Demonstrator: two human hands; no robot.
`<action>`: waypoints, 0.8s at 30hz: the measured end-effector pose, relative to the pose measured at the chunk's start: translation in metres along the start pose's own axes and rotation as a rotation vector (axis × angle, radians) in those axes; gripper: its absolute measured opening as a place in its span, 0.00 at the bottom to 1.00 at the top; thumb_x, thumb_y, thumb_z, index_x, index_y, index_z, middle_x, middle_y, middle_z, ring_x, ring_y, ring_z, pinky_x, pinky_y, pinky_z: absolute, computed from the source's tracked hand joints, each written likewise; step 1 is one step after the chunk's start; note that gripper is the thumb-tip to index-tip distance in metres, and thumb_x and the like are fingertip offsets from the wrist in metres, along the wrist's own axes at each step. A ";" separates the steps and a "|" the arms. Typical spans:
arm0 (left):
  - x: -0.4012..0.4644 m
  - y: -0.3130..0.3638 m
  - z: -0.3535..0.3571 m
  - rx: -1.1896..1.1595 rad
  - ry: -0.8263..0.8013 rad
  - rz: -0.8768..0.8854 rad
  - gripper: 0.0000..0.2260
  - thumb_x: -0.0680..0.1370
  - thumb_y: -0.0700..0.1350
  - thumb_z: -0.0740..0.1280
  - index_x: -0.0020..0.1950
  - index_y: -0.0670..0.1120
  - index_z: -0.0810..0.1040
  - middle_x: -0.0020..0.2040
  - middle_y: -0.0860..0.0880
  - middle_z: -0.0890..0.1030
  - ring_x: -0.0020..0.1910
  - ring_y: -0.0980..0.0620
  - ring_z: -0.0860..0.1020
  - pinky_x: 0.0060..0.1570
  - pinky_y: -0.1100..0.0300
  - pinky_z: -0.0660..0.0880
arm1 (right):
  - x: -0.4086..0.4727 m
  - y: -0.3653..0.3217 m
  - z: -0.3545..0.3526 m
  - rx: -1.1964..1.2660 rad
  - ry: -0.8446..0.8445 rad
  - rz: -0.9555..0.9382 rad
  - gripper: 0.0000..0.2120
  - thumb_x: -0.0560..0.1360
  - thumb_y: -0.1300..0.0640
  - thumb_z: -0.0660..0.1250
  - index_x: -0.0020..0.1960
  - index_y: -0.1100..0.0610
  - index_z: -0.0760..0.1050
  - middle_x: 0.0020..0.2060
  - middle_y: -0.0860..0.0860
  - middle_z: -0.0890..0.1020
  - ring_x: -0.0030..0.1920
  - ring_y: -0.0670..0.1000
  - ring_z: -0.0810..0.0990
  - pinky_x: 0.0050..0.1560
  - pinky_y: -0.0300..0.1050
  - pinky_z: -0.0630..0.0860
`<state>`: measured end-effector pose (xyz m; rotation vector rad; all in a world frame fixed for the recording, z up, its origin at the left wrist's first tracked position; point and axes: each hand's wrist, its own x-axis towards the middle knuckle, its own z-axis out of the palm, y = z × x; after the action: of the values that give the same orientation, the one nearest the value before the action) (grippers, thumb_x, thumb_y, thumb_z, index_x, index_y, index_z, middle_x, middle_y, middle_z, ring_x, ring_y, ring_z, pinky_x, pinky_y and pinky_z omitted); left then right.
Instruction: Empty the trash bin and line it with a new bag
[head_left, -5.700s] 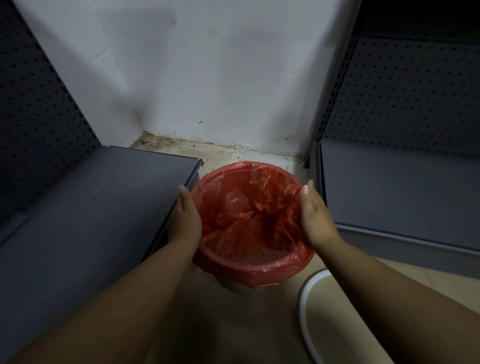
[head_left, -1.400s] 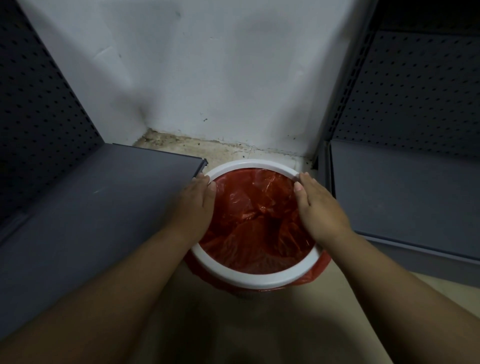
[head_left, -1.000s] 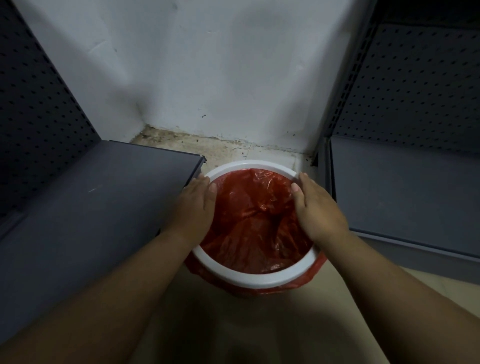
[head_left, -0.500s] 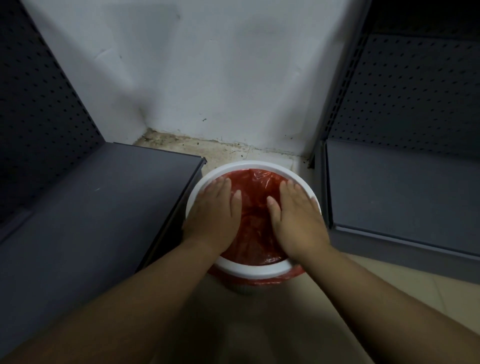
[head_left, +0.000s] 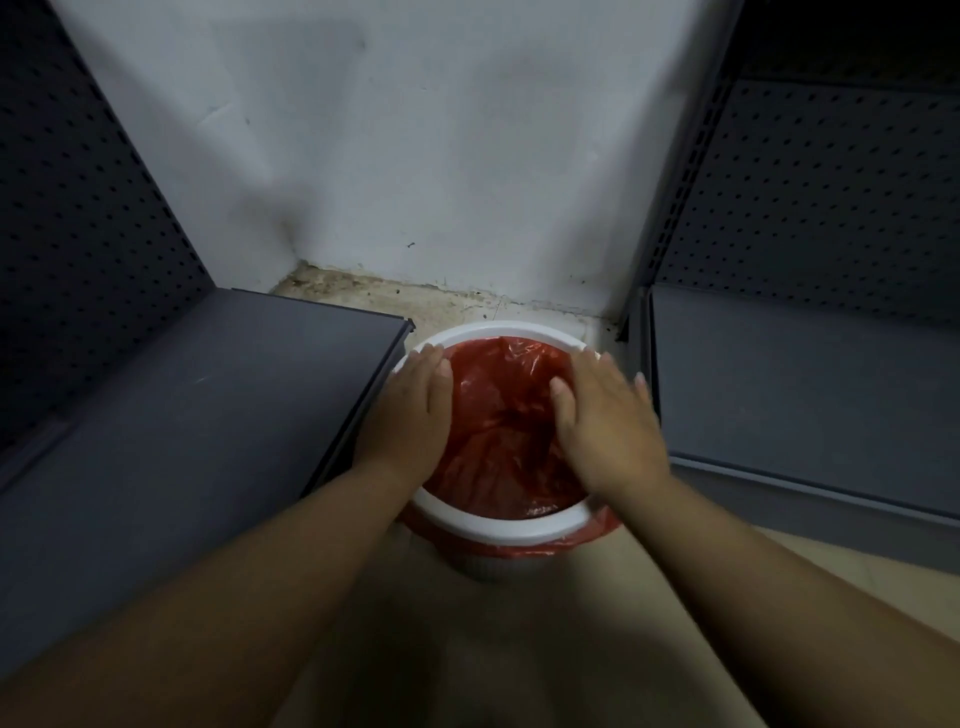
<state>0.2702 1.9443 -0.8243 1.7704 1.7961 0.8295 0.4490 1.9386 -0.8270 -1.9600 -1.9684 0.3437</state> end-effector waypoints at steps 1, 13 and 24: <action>0.003 -0.004 -0.003 0.012 -0.006 -0.007 0.21 0.82 0.51 0.46 0.74 0.49 0.62 0.76 0.48 0.63 0.75 0.50 0.60 0.72 0.52 0.57 | 0.006 0.005 -0.004 -0.005 0.004 0.018 0.26 0.81 0.44 0.44 0.77 0.53 0.53 0.77 0.51 0.58 0.77 0.51 0.52 0.76 0.53 0.44; 0.029 -0.031 0.000 0.043 -0.045 -0.014 0.21 0.83 0.50 0.48 0.75 0.47 0.60 0.77 0.49 0.60 0.77 0.53 0.54 0.75 0.56 0.51 | 0.040 0.025 0.001 0.028 -0.110 0.014 0.27 0.82 0.45 0.45 0.77 0.55 0.51 0.77 0.52 0.55 0.77 0.50 0.51 0.75 0.46 0.50; 0.048 -0.020 -0.006 0.066 -0.164 -0.081 0.21 0.83 0.49 0.49 0.76 0.48 0.58 0.78 0.49 0.57 0.77 0.52 0.53 0.73 0.59 0.49 | 0.056 0.026 -0.006 0.142 -0.214 0.053 0.27 0.81 0.44 0.45 0.77 0.52 0.50 0.78 0.50 0.53 0.77 0.49 0.50 0.74 0.47 0.49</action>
<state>0.2496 1.9924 -0.8304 1.7396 1.7927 0.5820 0.4756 1.9947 -0.8279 -1.9560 -1.9593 0.7143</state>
